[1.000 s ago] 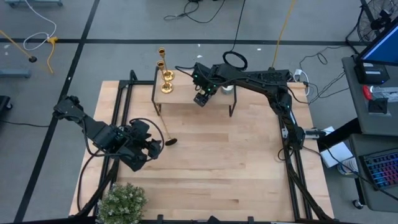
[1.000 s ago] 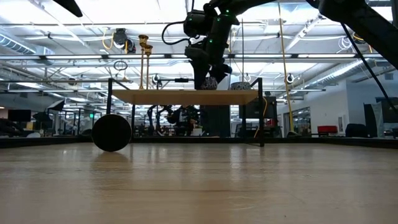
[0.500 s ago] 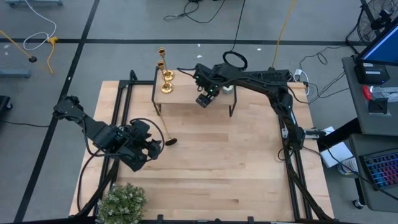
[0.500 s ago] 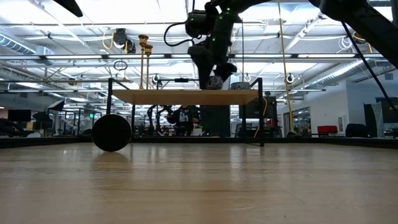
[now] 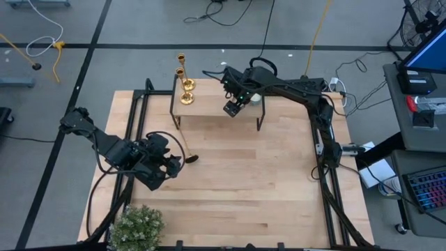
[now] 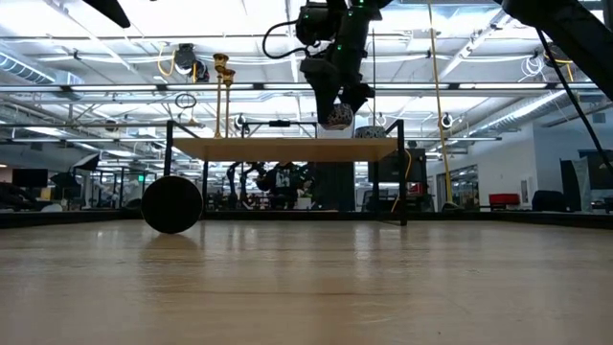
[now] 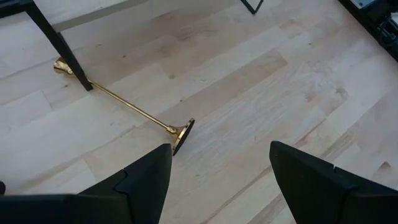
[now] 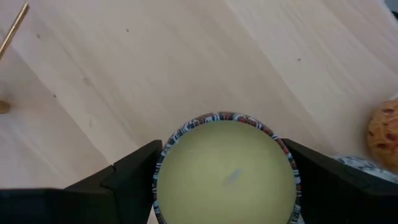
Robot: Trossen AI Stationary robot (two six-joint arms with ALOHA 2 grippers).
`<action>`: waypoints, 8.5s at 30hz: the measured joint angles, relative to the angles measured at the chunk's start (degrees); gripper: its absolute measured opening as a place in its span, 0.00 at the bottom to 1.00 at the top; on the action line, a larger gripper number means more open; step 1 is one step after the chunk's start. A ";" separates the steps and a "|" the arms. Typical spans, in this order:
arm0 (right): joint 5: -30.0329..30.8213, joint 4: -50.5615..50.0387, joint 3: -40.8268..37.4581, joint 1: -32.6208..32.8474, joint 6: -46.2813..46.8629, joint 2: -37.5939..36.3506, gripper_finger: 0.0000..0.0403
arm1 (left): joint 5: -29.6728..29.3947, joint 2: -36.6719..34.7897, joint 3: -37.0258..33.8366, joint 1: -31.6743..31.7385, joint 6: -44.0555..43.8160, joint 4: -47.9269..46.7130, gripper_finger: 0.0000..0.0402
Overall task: Pick & Place candle stick holders
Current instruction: Put the red white scented candle on the shelf
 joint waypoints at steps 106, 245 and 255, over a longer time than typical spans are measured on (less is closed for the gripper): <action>-2.96 15.35 -6.80 0.39 -6.36 -5.00 0.00 | 4.20 -0.02 0.00 4.24 5.77 1.56 0.68; 6.06 0.42 -6.80 3.97 -13.88 -2.78 0.00 | 5.60 -0.02 0.00 6.69 10.48 4.36 0.68; 8.88 -0.30 -6.80 4.04 -13.97 -2.76 0.00 | 5.55 -0.02 -0.02 6.71 10.65 4.29 0.68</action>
